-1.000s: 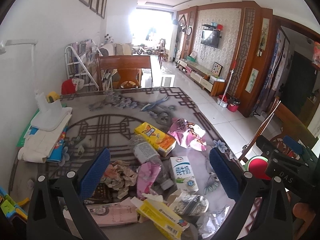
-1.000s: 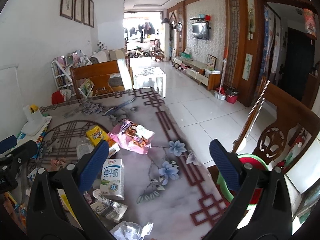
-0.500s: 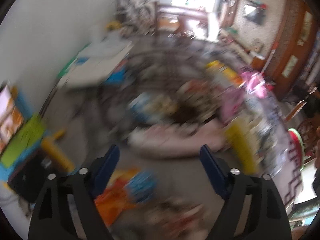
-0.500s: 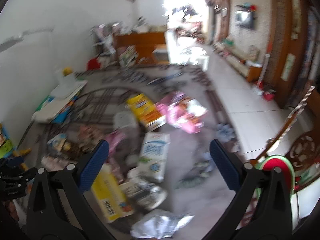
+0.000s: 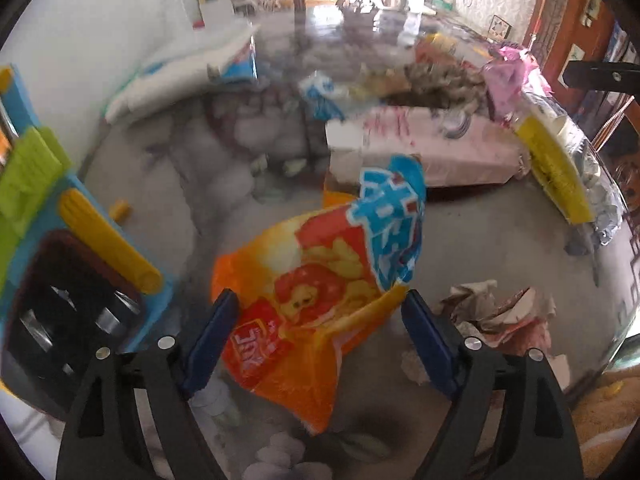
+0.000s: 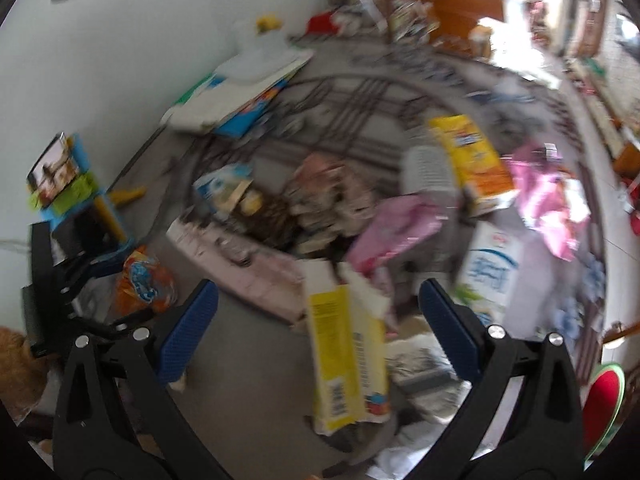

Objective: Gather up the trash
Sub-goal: 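Grasp the orange snack bag with the left tool while the right tool grasps the pink-white paper bag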

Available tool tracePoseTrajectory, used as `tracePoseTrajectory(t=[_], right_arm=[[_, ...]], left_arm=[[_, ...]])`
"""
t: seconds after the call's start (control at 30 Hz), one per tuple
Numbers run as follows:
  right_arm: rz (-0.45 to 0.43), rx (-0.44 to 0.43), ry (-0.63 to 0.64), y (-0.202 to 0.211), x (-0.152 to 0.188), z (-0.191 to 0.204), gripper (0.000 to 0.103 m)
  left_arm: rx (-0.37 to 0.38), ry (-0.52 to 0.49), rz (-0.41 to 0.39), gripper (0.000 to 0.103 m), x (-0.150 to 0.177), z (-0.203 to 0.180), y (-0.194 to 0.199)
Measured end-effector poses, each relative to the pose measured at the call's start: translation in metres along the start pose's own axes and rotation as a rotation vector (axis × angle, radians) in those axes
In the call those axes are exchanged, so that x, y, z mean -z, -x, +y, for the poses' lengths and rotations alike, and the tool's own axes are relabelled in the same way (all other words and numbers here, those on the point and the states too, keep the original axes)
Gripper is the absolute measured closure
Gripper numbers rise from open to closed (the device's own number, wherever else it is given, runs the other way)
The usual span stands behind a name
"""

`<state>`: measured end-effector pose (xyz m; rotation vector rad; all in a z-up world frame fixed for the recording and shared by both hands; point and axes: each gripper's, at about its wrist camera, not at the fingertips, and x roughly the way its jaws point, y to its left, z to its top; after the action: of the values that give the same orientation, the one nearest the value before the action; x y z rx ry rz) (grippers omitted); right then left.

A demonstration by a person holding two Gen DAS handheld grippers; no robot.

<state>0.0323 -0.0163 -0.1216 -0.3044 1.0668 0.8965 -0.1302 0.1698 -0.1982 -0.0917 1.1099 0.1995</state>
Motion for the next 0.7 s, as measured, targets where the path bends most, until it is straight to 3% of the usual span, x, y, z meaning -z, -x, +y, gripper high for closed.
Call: tracePoseTrajectory(t=[0.07, 0.3, 0.43, 0.57, 0.63, 0.7], right_arm=[[0.048, -0.015, 0.066, -0.013, -0.007, 0.011, 0.004], [0.166, -0.022, 0.344, -0.054, -0.018, 0.054, 0.008], [0.233, -0.03, 0.448, -0.078, -0.015, 0.075, 0.017], [0.29, 0.017, 0.522, -0.107, -0.006, 0.087, 0.02], [0.292, 0.073, 0.548, -0.116, -0.003, 0.088, 0.033], [0.276, 0.057, 0.515, -0.112, -0.005, 0.084, 0.038]], left_arm=[[0.008, 0.012, -0.01, 0.024, -0.003, -0.001, -0.001], [0.021, 0.06, -0.084, 0.044, -0.01, 0.001, 0.009], [0.02, 0.095, -0.118, 0.045, -0.005, 0.004, 0.023], [0.03, 0.129, -0.151, 0.045, -0.004, 0.009, 0.036], [0.03, 0.135, -0.158, 0.045, -0.004, 0.009, 0.038], [0.034, 0.145, -0.166, 0.045, -0.005, 0.009, 0.04]])
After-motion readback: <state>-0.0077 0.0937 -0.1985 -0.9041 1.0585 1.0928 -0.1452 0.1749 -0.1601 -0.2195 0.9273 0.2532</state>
